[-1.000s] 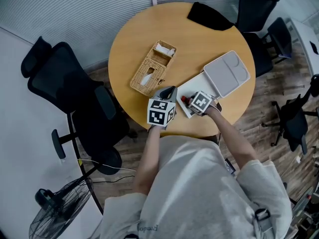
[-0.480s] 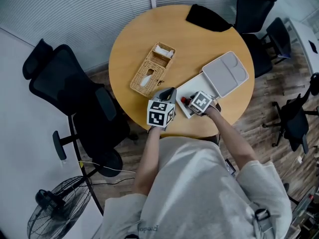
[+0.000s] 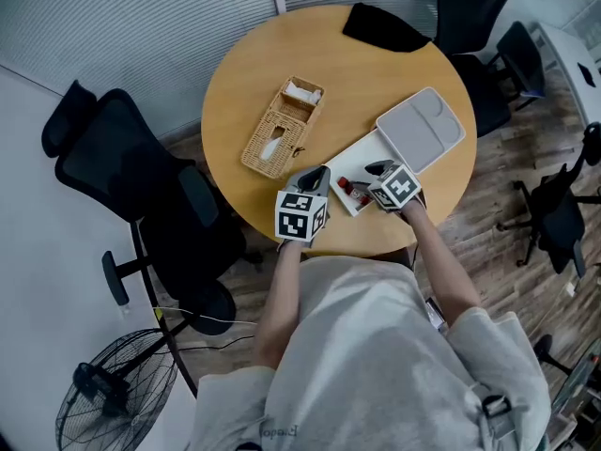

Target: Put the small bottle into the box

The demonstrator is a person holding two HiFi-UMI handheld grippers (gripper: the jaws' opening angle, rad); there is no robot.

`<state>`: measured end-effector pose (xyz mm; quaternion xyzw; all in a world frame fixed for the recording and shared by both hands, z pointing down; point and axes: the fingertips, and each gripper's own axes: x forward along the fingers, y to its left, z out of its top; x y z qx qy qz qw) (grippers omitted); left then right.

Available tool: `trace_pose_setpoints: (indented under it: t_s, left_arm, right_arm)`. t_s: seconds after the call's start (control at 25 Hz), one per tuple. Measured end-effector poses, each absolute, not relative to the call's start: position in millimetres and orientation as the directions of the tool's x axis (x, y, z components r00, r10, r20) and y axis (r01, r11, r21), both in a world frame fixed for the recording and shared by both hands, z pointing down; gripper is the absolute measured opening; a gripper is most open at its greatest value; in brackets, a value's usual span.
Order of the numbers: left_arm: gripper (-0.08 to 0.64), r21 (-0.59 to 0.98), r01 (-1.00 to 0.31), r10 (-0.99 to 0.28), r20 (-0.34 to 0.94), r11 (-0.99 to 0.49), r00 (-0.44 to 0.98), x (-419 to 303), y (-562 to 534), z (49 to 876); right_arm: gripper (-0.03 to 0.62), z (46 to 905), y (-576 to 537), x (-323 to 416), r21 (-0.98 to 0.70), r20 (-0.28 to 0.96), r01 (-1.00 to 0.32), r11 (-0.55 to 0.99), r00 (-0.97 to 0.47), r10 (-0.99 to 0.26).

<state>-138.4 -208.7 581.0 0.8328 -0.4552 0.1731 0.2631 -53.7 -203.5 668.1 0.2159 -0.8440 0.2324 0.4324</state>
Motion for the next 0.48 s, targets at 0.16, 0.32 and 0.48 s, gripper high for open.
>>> trace_pose_setpoints:
  t_s: [0.16,0.32,0.48]
  left_arm:
    - [0.029,0.282,-0.847,-0.662,0.531,-0.451,0.530,-137.4,-204.6,583.1]
    - [0.029,0.275,-0.846,-0.659,0.534,-0.456,0.529,-138.5,-199.4,582.0]
    - [0.029,0.270,-0.847,-0.656,0.540,-0.458,0.527,-143.1,-195.6,583.2]
  right_arm:
    - [0.232,649.6,-206.5,-40.5,-0.230,0.779,-0.644,0.729,-0.571,-0.259]
    - [0.232,621.3,-213.5,-26.3,-0.237,0.699,-0.723,0.649,-0.591,-0.403]
    - [0.230,603.3,-213.0,-20.1,-0.240,0.630,-0.772,0.588,-0.585,-0.511]
